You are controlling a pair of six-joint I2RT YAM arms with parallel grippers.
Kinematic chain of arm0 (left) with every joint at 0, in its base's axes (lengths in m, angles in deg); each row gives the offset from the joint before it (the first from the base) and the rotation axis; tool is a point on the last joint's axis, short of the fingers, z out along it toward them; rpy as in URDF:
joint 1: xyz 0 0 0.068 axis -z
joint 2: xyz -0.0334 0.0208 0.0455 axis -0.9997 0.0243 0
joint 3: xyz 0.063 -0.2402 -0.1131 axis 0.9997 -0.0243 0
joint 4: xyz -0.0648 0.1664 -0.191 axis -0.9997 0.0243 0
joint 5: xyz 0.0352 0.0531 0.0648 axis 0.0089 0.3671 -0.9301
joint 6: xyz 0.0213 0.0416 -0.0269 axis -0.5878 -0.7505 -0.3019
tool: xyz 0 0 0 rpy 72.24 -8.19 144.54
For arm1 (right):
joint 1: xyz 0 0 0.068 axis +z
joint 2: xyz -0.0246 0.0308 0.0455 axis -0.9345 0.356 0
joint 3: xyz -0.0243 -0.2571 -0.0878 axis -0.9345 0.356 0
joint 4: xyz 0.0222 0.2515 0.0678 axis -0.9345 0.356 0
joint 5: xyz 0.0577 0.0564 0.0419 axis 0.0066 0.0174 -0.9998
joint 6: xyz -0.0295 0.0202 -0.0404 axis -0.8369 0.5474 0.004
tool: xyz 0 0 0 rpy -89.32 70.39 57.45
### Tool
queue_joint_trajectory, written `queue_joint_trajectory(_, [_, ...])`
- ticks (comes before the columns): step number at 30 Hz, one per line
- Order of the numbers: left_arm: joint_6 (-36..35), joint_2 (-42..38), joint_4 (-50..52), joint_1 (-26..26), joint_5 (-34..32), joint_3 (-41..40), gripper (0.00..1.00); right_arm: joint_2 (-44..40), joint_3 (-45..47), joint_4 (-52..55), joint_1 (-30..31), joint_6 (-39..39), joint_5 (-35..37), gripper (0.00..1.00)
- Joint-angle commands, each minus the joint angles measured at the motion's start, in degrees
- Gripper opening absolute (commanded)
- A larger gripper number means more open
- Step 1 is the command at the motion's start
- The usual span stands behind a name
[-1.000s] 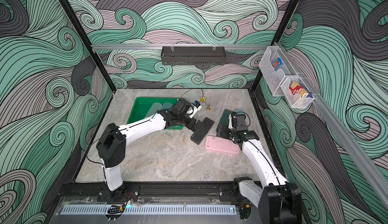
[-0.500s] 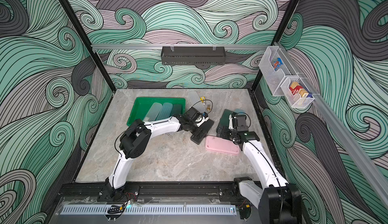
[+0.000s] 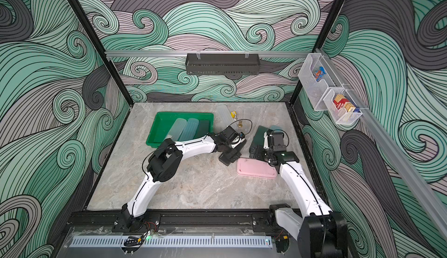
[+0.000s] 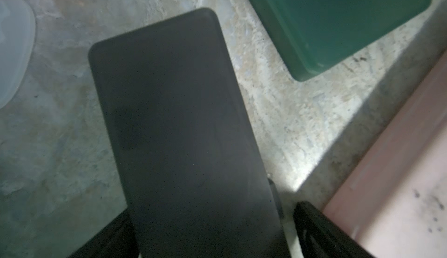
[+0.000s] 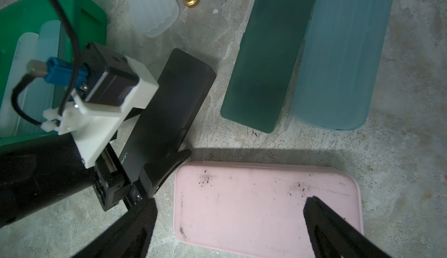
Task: Put the pencil case into the storage box
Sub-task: Pick up the pencil case from the center of the board.
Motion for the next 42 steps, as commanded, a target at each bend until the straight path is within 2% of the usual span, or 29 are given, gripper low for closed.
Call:
queue_joint_trajectory(1, [-1.4,2.0,2.8,0.3,-3.0,1.8,0.99,-0.7,0.6,-0.3,-0.3,-0.3,-1.0,0.99])
queue_joint_trajectory(6, [-0.7,3.0,3.9,0.5,-3.3,2.0,0.96,-1.1,0.8,-0.4,-0.3,-0.5,-0.9,0.99])
queue_joint_trajectory(10, [-0.1,3.2,5.3,0.7,-3.3,2.2,0.73,-1.5,1.0,-0.4,-0.3,-0.5,-0.9,0.99])
queue_joint_trajectory(12, [0.0,3.1,5.9,0.8,-3.5,2.2,0.69,-1.7,1.0,-0.4,-0.3,-0.4,-0.9,0.99])
queue_joint_trajectory(20, [0.3,-0.8,7.6,1.2,-4.4,0.8,0.7,-2.3,1.1,-0.4,-0.3,-0.4,-0.7,0.99])
queue_joint_trajectory(35, [-0.8,-18.3,15.4,-0.3,-3.7,0.9,0.72,-2.4,1.0,-0.7,-0.3,-0.3,-1.3,0.99])
queue_joint_trajectory(38, [-1.5,-21.1,18.0,-3.0,-4.6,1.6,0.72,-2.6,1.2,-0.8,-0.3,-0.3,-1.6,0.99])
queue_joint_trajectory(42, [-3.8,-26.2,17.1,-10.7,-6.5,-2.7,0.73,-2.6,1.5,-1.4,-0.3,-0.4,-2.1,0.99])
